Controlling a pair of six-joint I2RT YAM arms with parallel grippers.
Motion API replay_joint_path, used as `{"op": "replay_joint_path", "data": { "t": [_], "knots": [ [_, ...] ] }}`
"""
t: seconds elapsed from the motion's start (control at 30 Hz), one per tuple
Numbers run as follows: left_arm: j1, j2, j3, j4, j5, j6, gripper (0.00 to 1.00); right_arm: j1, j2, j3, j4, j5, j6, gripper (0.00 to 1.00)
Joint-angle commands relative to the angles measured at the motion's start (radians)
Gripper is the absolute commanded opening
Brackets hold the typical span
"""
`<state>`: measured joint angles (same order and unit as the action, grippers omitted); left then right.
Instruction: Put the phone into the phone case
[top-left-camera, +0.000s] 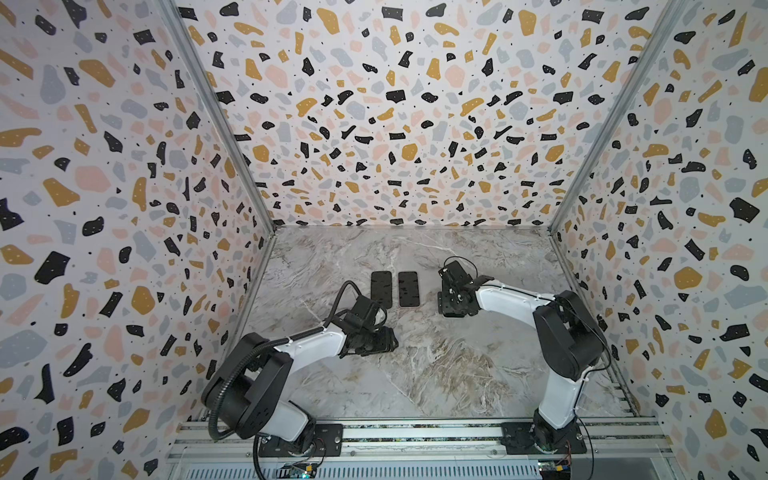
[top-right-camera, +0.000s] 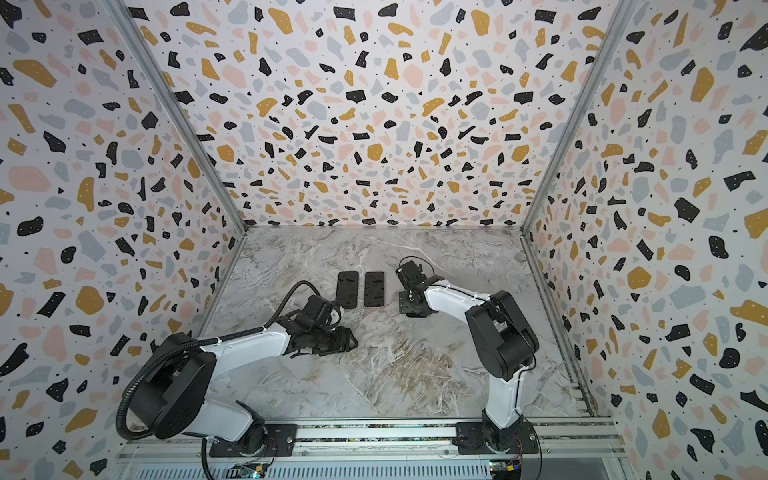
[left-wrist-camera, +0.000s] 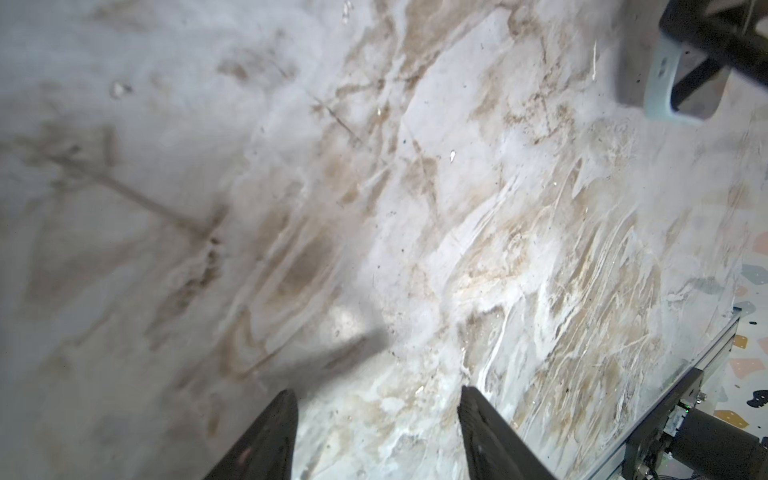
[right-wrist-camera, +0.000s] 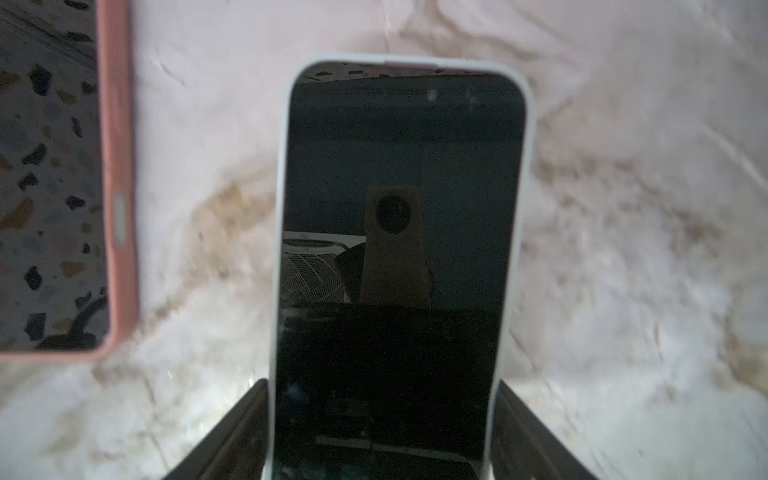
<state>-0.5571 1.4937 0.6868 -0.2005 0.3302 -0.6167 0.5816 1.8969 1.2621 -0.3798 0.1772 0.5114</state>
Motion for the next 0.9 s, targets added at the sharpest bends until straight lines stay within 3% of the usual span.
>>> {"op": "replay_joint_path", "data": {
  "t": [0.0, 0.23, 0.47, 0.67, 0.77, 0.87],
  "knots": [
    [0.005, 0.038, 0.045, -0.018, 0.006, 0.034, 0.64, -0.003, 0.055, 0.111, 0.056, -0.056, -0.055, 0.58],
    [0.005, 0.069, 0.076, -0.024, 0.012, 0.042, 0.63, -0.011, 0.174, 0.224, 0.054, -0.108, -0.076, 0.61],
    [0.006, 0.067, 0.075, -0.024, -0.004, 0.053, 0.63, -0.013, 0.162, 0.227, 0.04, -0.134, -0.094, 0.73],
    [0.022, 0.032, 0.154, -0.128, -0.074, 0.116, 0.65, -0.019, 0.045, 0.186, 0.032, -0.124, -0.124, 0.81],
    [0.022, -0.03, 0.253, -0.218, -0.161, 0.162, 0.69, -0.022, -0.06, 0.105, 0.082, -0.1, -0.17, 1.0],
    [0.027, -0.095, 0.339, -0.266, -0.305, 0.196, 0.77, -0.04, -0.173, -0.02, 0.139, -0.039, -0.228, 0.99]
  ]
}}
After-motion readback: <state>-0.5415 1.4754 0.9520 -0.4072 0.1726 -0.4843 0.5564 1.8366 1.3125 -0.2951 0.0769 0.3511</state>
